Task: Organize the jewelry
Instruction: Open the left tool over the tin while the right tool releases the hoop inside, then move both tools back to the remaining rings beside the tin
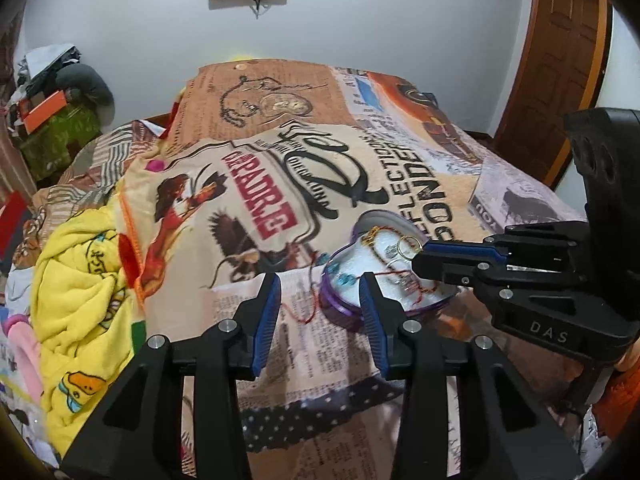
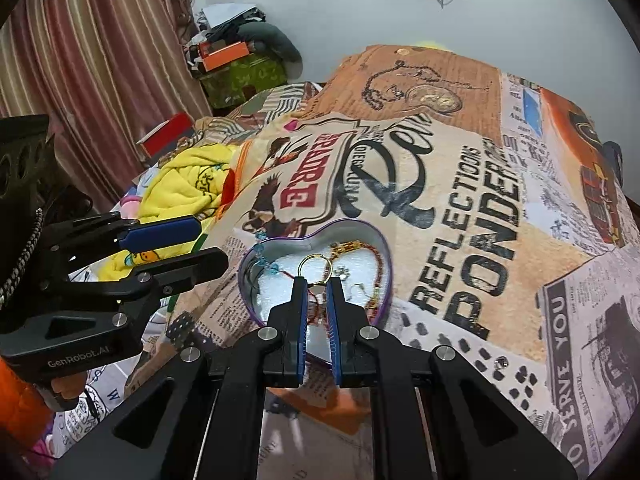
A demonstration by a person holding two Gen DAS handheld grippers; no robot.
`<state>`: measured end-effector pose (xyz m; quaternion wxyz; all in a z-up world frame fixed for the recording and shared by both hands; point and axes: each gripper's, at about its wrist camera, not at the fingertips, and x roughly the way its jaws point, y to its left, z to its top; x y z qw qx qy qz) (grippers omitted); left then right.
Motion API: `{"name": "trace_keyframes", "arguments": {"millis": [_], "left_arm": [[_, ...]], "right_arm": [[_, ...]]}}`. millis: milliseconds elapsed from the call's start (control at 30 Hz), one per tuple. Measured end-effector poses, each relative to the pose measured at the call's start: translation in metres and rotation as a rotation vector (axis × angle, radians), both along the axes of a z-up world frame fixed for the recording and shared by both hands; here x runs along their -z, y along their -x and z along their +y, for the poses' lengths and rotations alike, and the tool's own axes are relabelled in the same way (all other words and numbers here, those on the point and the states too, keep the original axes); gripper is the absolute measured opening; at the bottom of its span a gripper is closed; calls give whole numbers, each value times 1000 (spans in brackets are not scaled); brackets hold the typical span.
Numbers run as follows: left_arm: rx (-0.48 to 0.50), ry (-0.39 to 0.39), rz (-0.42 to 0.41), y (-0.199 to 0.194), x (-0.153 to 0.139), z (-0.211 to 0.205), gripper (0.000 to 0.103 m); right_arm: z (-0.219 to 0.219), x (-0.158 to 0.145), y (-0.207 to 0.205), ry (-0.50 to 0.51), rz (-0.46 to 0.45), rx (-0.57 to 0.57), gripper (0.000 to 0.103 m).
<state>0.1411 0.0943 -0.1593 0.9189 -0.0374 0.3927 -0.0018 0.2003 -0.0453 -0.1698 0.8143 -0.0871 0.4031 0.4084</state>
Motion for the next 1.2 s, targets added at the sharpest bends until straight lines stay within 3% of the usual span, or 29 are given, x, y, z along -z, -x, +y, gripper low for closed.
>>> {"name": "trace_keyframes", "arguments": {"millis": [333,400,467,567,933,1200], "left_arm": [[-25,19,12,8,7,6,40],[-23,11,11,9,6,4,40],[-18,10,12,10,6,3,40],[-17,10,10,11,4,0,40],[13,-5,-12,13,-14,-24,40],[90,23,17,3,-9,-64,41]], "right_arm": [[13,7,4,42,-1,-51,9],[13,6,4,54,0,-46,11],[11,5,4,58,5,-41,23],[6,1,6,49,-9,-27,26],[-50,-24,0,-5,-41,99,27],[-102,-15,-9,13,-2,204,27]]}}
